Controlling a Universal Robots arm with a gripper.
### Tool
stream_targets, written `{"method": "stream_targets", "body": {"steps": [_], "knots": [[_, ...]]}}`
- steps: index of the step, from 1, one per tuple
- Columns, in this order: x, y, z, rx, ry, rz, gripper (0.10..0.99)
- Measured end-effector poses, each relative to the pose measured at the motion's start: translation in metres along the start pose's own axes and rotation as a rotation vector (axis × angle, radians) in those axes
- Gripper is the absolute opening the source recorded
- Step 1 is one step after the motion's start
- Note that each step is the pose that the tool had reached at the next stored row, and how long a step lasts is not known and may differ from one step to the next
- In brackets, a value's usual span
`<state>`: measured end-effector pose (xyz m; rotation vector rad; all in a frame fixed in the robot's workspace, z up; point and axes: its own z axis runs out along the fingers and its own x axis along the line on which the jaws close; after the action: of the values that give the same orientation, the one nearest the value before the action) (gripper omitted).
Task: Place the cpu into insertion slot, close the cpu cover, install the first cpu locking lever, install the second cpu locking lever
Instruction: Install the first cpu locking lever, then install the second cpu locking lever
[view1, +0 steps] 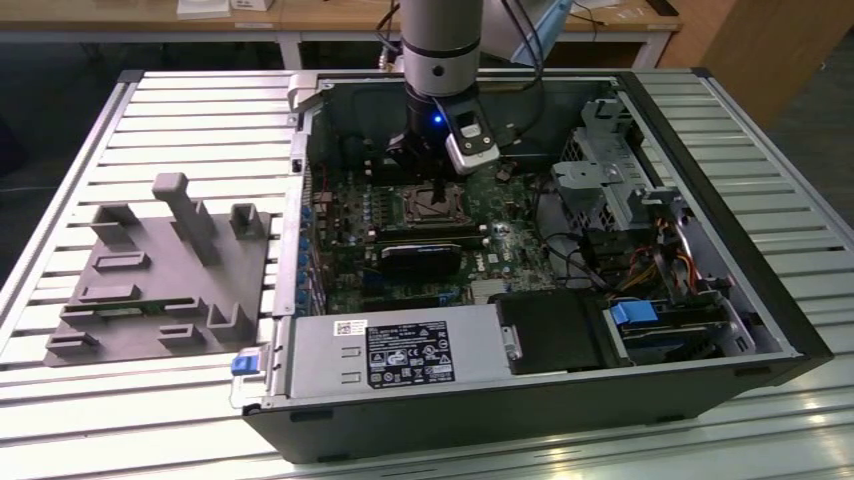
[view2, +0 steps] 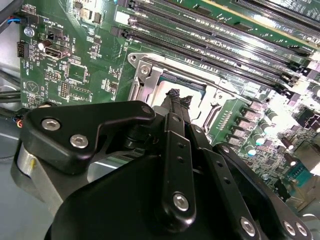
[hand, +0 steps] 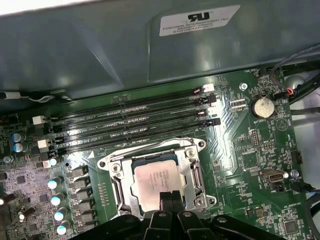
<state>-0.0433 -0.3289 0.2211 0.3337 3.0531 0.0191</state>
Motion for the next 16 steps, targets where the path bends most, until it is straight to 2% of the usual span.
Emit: {"method": "stream_targets", "body": {"steps": [7, 16], "knots": [[-0.001, 0.0003, -0.0154, 0.0, 0.0, 0.0, 0.106], [-0.0011, 0.0004, -0.0163, 0.0, -0.0001, 0.0, 0.106]]}}
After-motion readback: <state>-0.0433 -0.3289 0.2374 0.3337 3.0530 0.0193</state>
